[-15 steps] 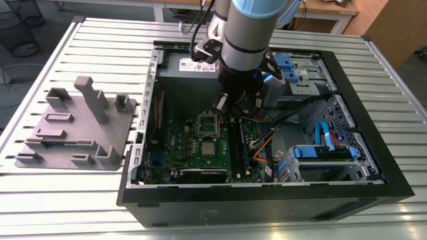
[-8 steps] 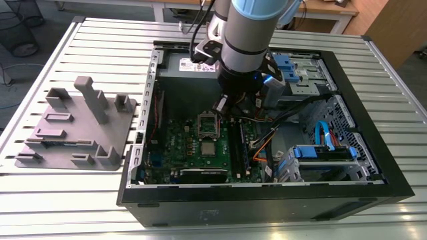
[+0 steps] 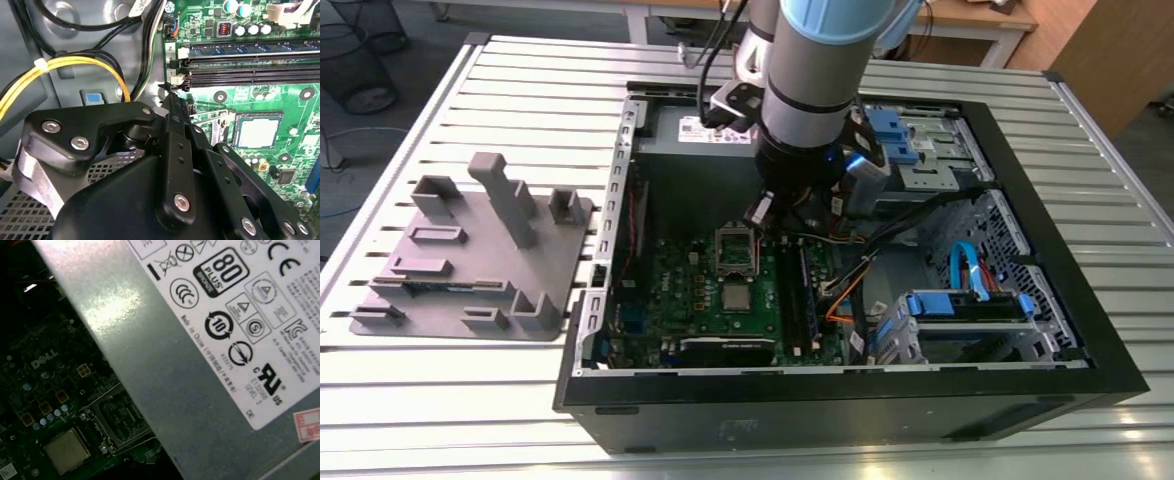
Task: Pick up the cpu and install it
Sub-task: 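Close the cpu cover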
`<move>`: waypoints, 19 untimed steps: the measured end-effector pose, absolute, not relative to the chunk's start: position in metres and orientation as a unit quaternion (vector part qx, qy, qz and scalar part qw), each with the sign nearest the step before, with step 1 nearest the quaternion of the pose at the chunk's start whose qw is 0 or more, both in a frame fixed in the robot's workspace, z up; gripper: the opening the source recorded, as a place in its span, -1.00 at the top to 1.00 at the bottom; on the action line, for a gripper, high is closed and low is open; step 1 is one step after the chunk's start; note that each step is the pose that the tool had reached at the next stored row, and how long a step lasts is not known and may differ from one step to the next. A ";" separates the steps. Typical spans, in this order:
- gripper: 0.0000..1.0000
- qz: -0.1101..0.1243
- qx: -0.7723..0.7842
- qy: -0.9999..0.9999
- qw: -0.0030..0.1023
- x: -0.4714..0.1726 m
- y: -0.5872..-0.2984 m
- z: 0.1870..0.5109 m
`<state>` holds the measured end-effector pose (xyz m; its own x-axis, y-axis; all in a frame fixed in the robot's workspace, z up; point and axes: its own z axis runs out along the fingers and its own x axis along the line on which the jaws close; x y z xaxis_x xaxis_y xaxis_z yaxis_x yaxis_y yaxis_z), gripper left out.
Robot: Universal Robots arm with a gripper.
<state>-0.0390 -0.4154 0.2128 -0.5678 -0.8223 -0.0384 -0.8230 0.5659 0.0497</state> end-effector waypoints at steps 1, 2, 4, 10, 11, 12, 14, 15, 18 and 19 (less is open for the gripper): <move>0.79 0.031 -0.457 0.889 0.006 -0.039 -0.415 0.213; 0.79 0.031 -0.448 0.893 0.006 -0.039 -0.415 0.212; 0.79 0.031 -0.432 0.901 0.007 -0.039 -0.415 0.212; 0.79 0.030 -0.387 0.921 0.008 -0.040 -0.415 0.211; 0.79 0.030 -0.386 0.922 0.008 -0.040 -0.415 0.211; 0.79 0.030 -0.386 0.922 0.008 -0.040 -0.415 0.211; 0.79 0.030 -0.385 0.922 0.008 -0.040 -0.415 0.211; 0.79 0.030 -0.384 0.923 0.008 -0.040 -0.415 0.211; 0.79 0.030 -0.362 0.932 0.009 -0.040 -0.415 0.210; 0.79 0.030 -0.353 0.935 0.009 -0.040 -0.415 0.209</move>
